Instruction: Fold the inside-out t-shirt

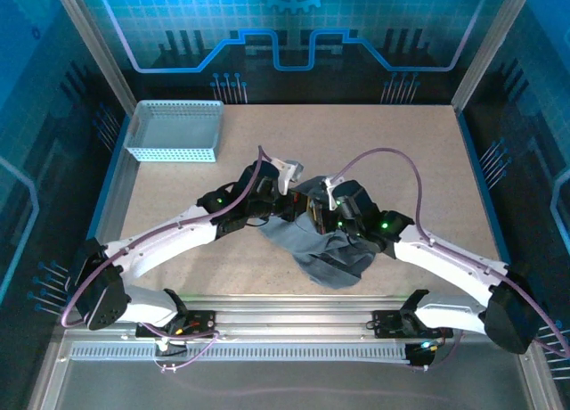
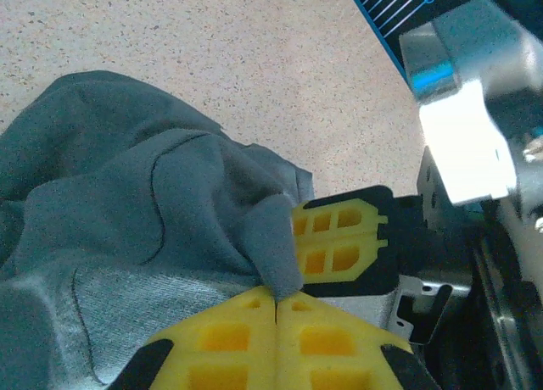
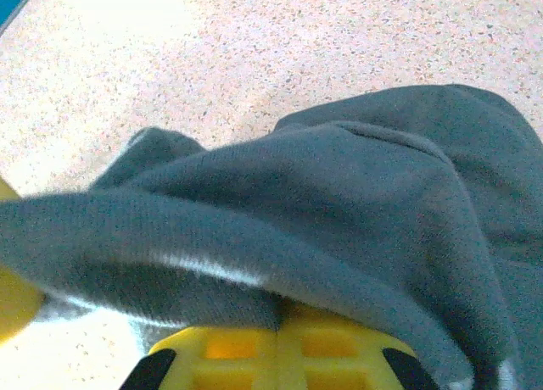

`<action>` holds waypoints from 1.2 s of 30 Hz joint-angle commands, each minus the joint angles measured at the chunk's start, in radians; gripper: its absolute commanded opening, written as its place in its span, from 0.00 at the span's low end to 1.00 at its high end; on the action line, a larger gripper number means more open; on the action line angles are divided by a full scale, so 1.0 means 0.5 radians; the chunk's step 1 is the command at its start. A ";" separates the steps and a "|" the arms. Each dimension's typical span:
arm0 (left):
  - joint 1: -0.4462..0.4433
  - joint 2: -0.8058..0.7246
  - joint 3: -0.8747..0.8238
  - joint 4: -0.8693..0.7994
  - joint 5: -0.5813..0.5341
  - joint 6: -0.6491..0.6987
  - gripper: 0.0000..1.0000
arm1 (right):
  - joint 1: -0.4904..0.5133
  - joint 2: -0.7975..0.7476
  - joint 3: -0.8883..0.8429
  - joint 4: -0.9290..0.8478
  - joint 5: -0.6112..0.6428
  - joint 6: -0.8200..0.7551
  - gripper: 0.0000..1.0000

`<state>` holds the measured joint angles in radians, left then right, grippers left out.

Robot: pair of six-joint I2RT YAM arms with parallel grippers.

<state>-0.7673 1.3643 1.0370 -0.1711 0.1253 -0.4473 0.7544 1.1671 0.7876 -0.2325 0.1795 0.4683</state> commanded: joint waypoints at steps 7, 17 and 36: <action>0.301 0.102 -0.006 0.048 0.199 -0.070 0.00 | -0.002 -0.470 0.087 -0.264 -0.358 -0.105 0.00; 0.035 0.220 0.147 -0.251 -0.197 0.262 0.41 | -0.312 -0.504 -0.077 0.038 -0.710 0.209 0.00; -0.228 0.253 0.004 0.008 -0.374 0.342 0.43 | -0.331 -0.500 -0.052 -0.011 -0.689 0.155 0.00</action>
<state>-0.8738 1.4570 0.9695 -0.1722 -0.0383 -0.3000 0.5987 0.9314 0.7532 -0.2562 -0.1513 0.5396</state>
